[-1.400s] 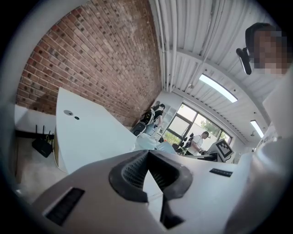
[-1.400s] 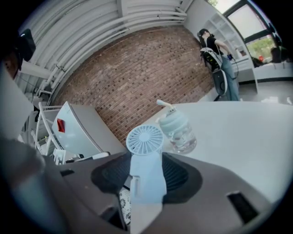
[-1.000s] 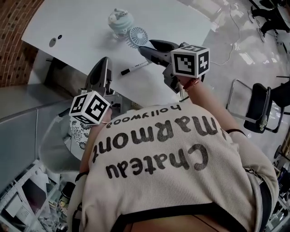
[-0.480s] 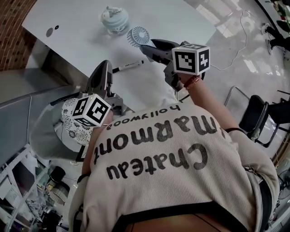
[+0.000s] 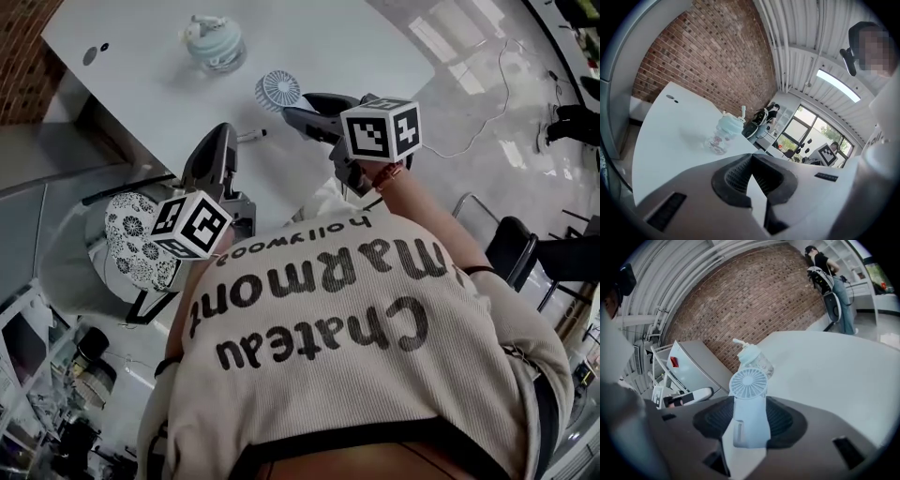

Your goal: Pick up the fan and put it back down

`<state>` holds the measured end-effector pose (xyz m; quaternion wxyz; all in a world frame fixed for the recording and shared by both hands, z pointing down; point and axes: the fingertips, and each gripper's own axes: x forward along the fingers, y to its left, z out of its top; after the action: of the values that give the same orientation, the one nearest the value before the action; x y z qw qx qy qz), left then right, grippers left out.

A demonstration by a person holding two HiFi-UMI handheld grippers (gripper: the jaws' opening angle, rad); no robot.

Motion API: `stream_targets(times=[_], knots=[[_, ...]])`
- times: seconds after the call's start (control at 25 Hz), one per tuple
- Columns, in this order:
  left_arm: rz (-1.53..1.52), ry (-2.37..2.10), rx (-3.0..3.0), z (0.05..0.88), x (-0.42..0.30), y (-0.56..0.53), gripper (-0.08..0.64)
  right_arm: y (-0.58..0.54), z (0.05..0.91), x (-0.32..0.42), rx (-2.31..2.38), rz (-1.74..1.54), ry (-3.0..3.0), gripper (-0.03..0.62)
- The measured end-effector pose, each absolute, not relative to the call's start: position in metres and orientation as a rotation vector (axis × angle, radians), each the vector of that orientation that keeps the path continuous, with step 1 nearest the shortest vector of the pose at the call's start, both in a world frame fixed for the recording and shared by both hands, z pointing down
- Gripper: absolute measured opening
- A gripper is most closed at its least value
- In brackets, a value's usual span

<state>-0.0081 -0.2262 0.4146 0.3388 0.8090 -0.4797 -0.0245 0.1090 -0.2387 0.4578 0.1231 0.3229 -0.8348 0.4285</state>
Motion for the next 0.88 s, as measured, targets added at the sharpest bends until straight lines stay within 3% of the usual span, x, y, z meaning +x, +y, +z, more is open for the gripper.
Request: stream_targets(times=[0.52, 0.88], knots=[[-0.070, -1.323, 2.073, 0.415, 0.063, -0.240, 0.000, -0.272, 0.486, 0.214, 0.971, 1.180, -2.353, 0.216], [-0.124, -1.351, 2.059, 0.425, 0.050, -0.230, 0.000, -0.280, 0.504, 0.232, 1.061, 1.195, -2.314, 0.216]])
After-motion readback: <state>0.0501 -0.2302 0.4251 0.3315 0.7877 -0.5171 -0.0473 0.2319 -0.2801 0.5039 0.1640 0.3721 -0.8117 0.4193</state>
